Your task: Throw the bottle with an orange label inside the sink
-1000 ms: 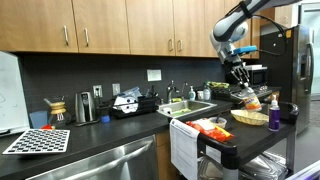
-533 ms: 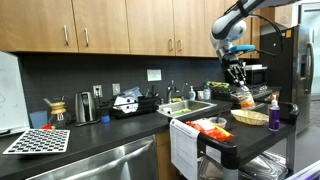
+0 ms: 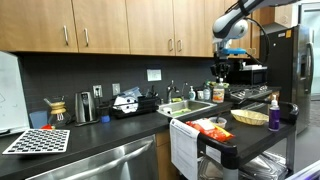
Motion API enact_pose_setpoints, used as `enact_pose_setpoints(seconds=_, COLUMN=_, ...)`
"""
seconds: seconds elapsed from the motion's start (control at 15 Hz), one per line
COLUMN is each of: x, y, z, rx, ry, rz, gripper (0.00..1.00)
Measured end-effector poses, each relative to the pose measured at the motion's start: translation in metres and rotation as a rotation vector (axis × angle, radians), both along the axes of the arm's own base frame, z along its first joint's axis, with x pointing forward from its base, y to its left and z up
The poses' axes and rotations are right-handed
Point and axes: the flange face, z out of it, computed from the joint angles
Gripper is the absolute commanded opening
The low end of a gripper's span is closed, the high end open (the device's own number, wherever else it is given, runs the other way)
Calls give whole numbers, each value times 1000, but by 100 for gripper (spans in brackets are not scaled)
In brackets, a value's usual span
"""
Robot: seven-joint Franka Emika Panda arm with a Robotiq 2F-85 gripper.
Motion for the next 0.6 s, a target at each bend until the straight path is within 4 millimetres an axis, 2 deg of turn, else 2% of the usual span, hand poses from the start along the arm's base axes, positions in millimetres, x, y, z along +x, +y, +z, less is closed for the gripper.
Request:
enact_pose_setpoints(seconds=0.27, x=15, y=3, z=3, rx=-69, ry=-183, rz=69, gripper=14)
enact_pose_setpoints(seconds=0.6, x=31, y=8, z=-2, rx=-87, ry=-325, rz=108, gripper=14)
